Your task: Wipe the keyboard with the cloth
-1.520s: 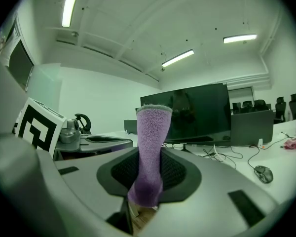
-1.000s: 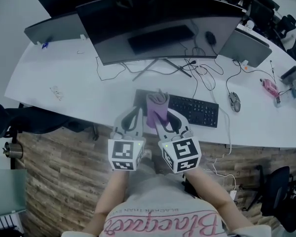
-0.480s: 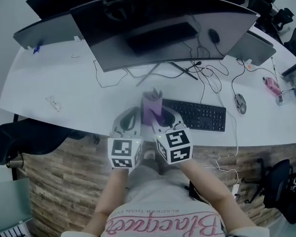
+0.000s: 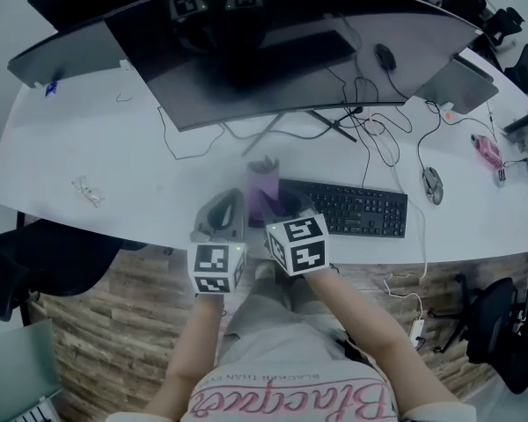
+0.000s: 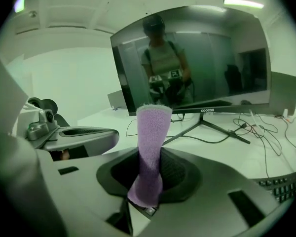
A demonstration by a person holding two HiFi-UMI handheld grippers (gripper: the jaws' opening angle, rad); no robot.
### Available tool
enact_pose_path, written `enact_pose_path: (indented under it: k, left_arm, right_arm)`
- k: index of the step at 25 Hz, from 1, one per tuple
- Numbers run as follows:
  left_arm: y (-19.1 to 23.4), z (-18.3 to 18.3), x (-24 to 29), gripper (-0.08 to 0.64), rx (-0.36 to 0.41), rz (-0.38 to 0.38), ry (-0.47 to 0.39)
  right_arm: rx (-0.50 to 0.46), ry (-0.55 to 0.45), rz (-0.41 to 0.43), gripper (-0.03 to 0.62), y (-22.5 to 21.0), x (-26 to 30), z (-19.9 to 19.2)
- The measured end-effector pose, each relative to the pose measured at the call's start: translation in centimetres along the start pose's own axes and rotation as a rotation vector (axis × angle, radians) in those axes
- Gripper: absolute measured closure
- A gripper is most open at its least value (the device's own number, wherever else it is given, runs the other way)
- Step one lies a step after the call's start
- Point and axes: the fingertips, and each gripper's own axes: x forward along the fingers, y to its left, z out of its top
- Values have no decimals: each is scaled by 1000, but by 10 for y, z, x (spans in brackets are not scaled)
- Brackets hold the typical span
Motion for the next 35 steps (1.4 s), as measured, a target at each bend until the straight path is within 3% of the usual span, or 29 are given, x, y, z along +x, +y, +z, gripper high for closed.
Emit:
enact_pose_path:
  k: [12, 35]
  left_arm:
    - [16, -25, 35, 555, 31, -5, 95]
    - [-29, -27, 64, 555, 29, -31, 117]
  right_arm:
    - [45, 141, -25, 502, -22, 51, -28]
    - [84, 164, -36, 502, -74, 28, -43]
